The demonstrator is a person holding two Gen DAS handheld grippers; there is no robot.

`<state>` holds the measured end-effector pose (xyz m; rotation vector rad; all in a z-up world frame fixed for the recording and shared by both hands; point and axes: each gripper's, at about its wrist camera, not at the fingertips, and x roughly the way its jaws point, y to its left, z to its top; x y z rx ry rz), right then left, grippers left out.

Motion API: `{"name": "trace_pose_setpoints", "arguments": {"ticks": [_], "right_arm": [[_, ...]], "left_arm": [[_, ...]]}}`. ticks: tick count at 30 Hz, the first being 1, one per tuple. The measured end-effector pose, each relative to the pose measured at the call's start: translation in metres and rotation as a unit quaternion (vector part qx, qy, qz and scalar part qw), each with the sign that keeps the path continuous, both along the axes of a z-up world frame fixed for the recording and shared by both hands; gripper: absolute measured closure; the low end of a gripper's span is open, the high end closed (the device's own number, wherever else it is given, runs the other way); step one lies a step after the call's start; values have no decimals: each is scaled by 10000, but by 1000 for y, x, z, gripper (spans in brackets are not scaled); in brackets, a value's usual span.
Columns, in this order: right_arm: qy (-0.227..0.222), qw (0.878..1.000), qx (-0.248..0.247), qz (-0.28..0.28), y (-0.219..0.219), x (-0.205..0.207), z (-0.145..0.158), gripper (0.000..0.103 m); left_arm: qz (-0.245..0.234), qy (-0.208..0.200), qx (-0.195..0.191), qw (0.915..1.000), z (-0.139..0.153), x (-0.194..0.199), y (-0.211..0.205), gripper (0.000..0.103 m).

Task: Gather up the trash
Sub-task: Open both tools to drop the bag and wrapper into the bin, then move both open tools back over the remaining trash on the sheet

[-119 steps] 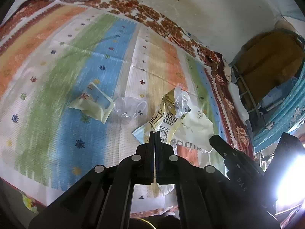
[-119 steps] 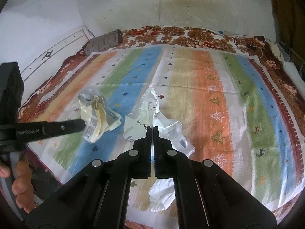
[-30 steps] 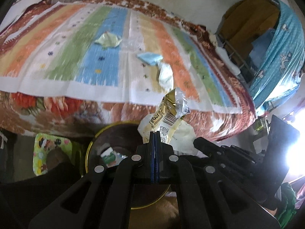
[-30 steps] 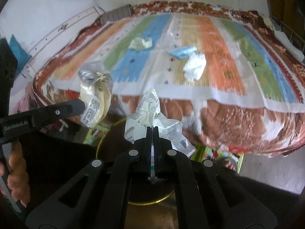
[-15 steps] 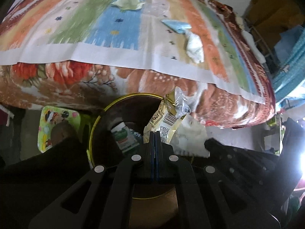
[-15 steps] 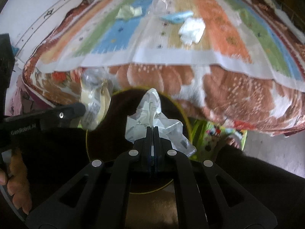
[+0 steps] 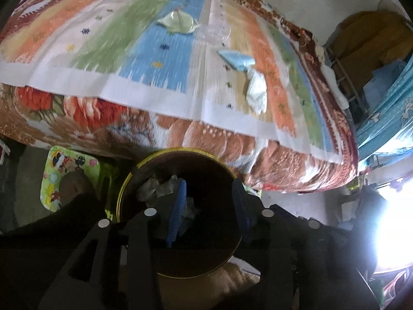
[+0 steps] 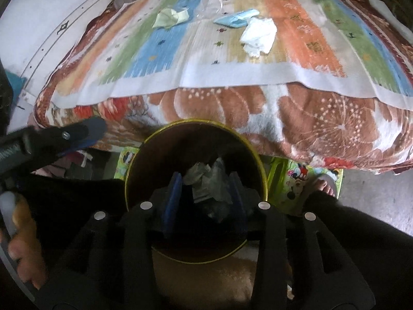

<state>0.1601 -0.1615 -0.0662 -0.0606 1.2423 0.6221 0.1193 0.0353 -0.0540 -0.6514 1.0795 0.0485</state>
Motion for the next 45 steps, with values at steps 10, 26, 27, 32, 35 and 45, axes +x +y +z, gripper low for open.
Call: {"name": "trace_pose_setpoints", "arguments": {"ticks": [10,26,27,32,35,45], "right_arm": [[-252,9995,124,-152,-6,19,11,58],[-1002,9941,402,-75,1,51,61,30],[-1014,9940,406,-61,2,53,62,28],[-1189,9922,383,-39,9,74,72,21],[-1197,9921,365,-89,13,90,74,19],[-989,9931,581,-241,21,131,72,10]], "left_arm": [[-59,-420,568,9975,35,17,16,41],[134,-337,1498,9880,53,82,51,20],[158,-326,1494,9881,52,84,53,19],[137,-305,1434,9891,50,96,59,14],[135,-356,1346,9902,50,100,62,9],[288,-466,1570,9861,54,122,73,6]]}}
